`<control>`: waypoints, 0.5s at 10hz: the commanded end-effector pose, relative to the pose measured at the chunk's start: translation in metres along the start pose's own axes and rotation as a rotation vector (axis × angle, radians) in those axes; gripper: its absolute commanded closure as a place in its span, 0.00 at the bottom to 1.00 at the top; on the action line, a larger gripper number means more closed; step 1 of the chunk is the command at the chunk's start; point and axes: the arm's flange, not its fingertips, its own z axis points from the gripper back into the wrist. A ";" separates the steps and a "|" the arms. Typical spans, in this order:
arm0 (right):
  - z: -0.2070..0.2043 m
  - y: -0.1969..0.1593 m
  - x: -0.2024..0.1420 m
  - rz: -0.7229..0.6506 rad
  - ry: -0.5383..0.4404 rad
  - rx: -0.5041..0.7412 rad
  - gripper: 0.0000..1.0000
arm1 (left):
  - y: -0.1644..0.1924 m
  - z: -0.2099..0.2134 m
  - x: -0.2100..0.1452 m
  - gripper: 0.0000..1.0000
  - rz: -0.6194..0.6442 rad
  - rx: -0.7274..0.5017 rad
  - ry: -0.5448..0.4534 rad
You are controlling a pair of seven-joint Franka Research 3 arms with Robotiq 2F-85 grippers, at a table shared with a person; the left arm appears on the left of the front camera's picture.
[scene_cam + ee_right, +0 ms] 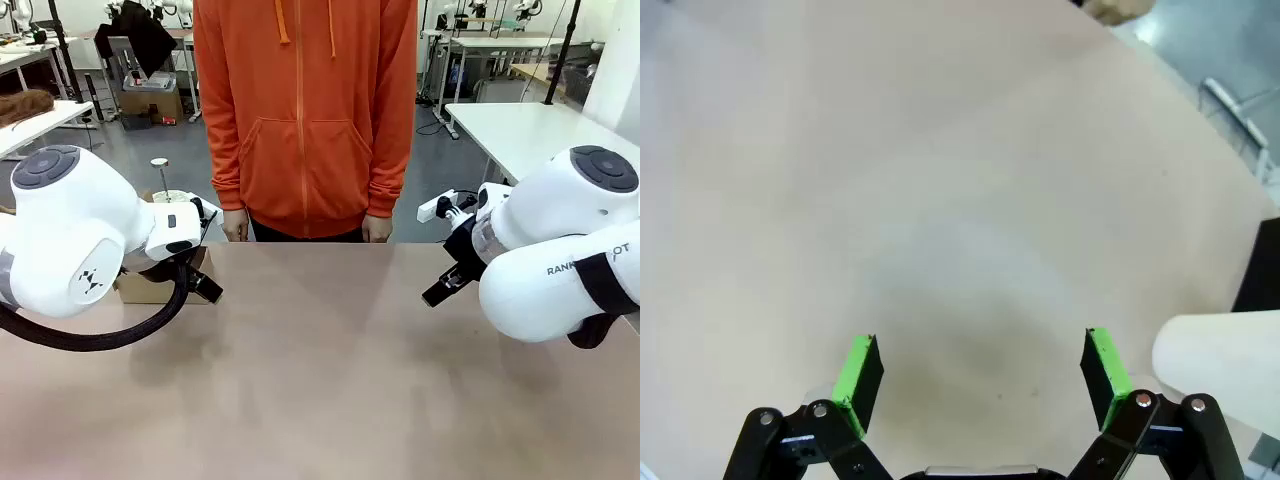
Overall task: Pour a drink into a cup and package it in a carrier.
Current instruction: Pick up the 600 ml Paper Cup and place it in the middle top area of the table.
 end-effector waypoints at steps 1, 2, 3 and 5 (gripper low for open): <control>0.000 0.000 0.000 0.000 0.000 0.000 0.00 | 0.000 0.000 0.000 0.00 0.000 0.000 0.000; 0.000 0.000 0.000 0.000 0.000 0.000 0.00 | 0.000 0.000 0.000 0.00 0.000 0.000 0.000; 0.000 0.000 0.000 0.000 0.000 0.000 0.00 | 0.000 0.000 0.000 0.00 0.000 0.000 0.000; 0.000 0.000 0.000 0.000 0.000 0.000 0.00 | 0.000 0.000 0.000 0.00 0.000 0.000 0.000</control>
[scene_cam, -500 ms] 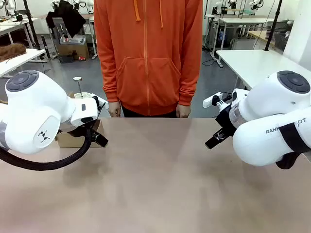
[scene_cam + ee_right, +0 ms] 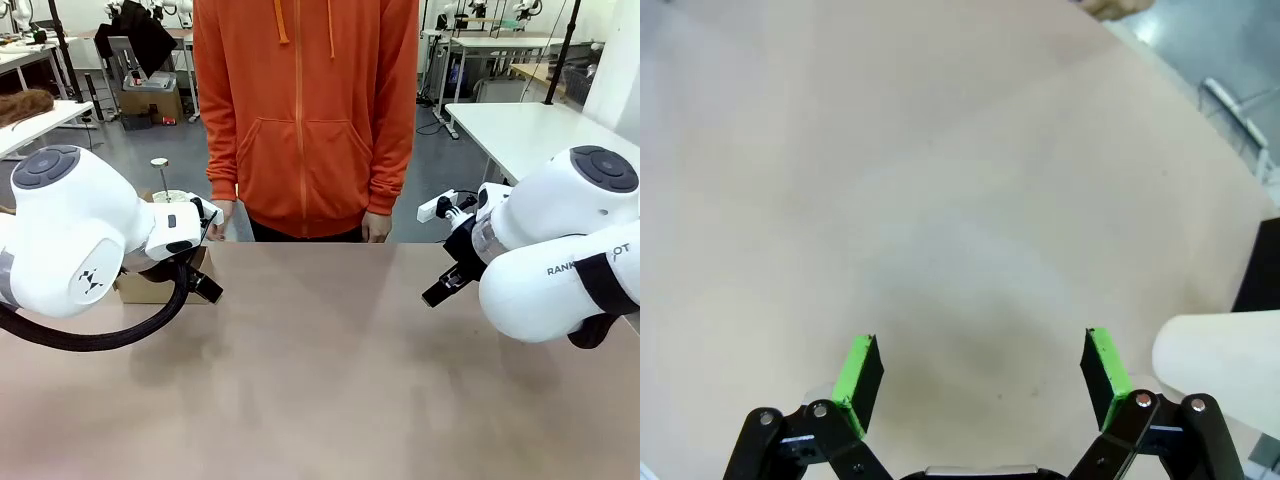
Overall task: Pour a drink into a cup and package it in a carrier.
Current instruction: Pick up the 600 ml Paper Cup and place it in the middle top area of the table.
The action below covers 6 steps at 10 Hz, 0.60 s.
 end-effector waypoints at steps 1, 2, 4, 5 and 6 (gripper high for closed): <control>0.000 0.000 0.000 -0.001 0.000 0.000 0.00 | 0.000 0.000 0.000 0.00 0.000 0.000 0.000; 0.000 0.000 0.000 -0.001 0.000 0.000 0.00 | 0.000 0.000 0.000 0.00 0.000 0.000 0.000; 0.000 0.000 0.000 0.000 0.000 0.000 0.00 | 0.000 0.000 0.000 0.00 0.000 0.000 0.000; 0.006 -0.015 0.017 -0.017 0.022 -0.020 0.00 | 0.000 0.000 0.000 0.00 0.000 0.000 0.000; 0.020 -0.041 0.042 -0.031 0.005 -0.009 0.00 | 0.000 0.000 0.000 0.00 0.000 0.000 0.000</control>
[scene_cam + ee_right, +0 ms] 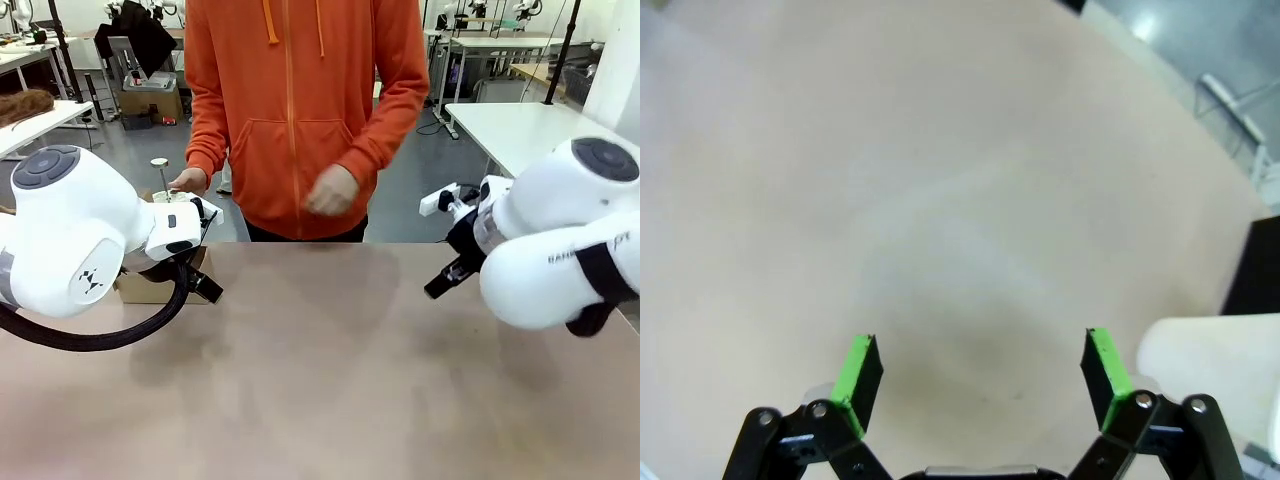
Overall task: Pour a drink into a cup and package it in a carrier.
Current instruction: Pick up the 600 ml Paper Cup and place it in the middle top area of the table.
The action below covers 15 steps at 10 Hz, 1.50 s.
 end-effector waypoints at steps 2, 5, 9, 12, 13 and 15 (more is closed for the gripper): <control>0.034 -0.073 0.070 0.015 0.007 0.081 0.00 | 0.000 0.000 0.000 0.00 0.000 0.000 0.000; 0.069 -0.159 0.094 0.090 -0.092 0.320 0.00 | 0.000 0.000 0.000 0.00 0.000 0.000 0.000; 0.100 -0.274 0.030 0.235 -0.475 0.506 0.00 | 0.000 0.000 0.000 0.00 0.000 0.000 0.000; 0.089 -0.327 -0.063 0.178 -0.754 0.569 0.00 | 0.000 0.000 0.000 0.00 0.000 0.000 0.000; 0.078 -0.342 -0.091 0.132 -0.796 0.604 0.00 | 0.000 0.000 0.000 0.00 0.000 0.000 0.000; 0.051 -0.355 -0.136 0.100 -0.852 0.647 0.00 | 0.000 0.000 0.000 0.00 0.000 0.000 0.000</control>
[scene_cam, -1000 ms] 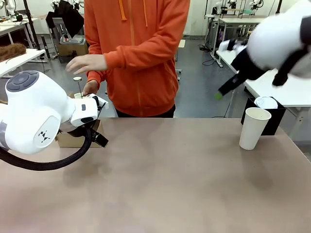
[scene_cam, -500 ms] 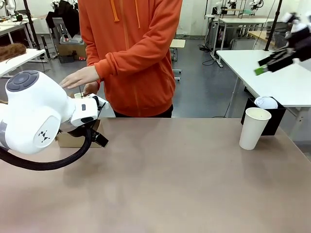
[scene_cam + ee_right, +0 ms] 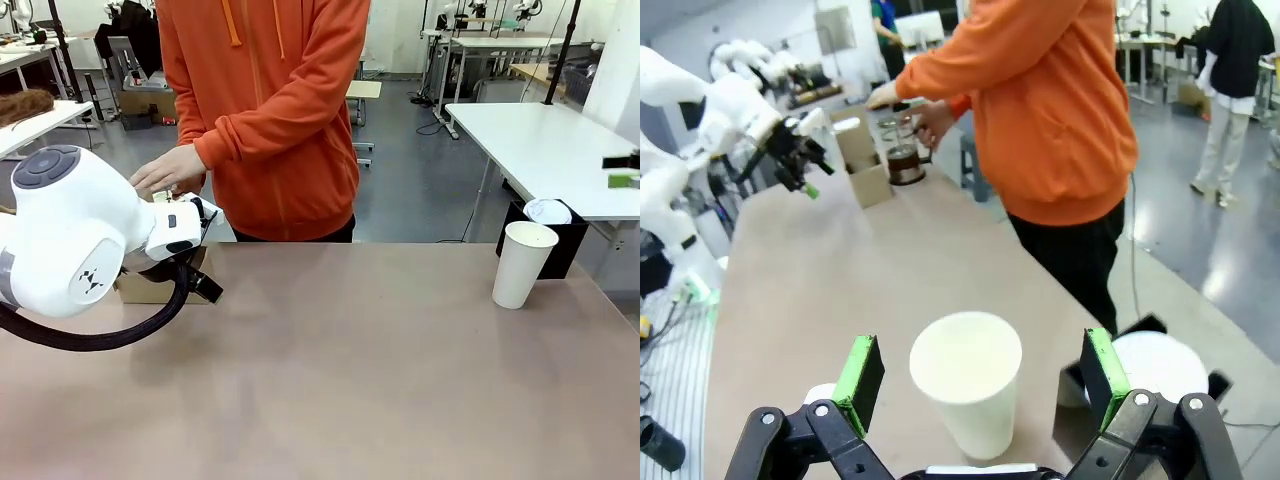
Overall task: Pour a drink into a cup and package it in a carrier.
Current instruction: Pick up the 600 ml Paper Cup and place it in the middle top area of the table.
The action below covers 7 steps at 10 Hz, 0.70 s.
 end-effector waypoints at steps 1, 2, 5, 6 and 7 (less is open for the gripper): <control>0.000 -0.016 -0.024 0.022 -0.059 0.037 0.00 | 0.000 0.000 0.000 0.00 0.000 -0.001 -0.001; 0.002 -0.018 -0.035 0.035 -0.074 0.037 0.00 | 0.000 0.000 0.000 0.00 0.000 -0.001 -0.001; 0.004 -0.012 -0.051 -0.006 -0.058 0.025 0.00 | 0.000 0.000 0.000 0.00 0.000 -0.001 -0.001; 0.004 -0.012 -0.051 -0.006 -0.058 0.025 0.00 | 0.000 0.000 0.000 0.00 0.000 -0.001 -0.001; 0.004 -0.012 -0.051 -0.006 -0.058 0.025 0.00 | 0.000 0.000 0.000 0.00 0.000 -0.001 -0.001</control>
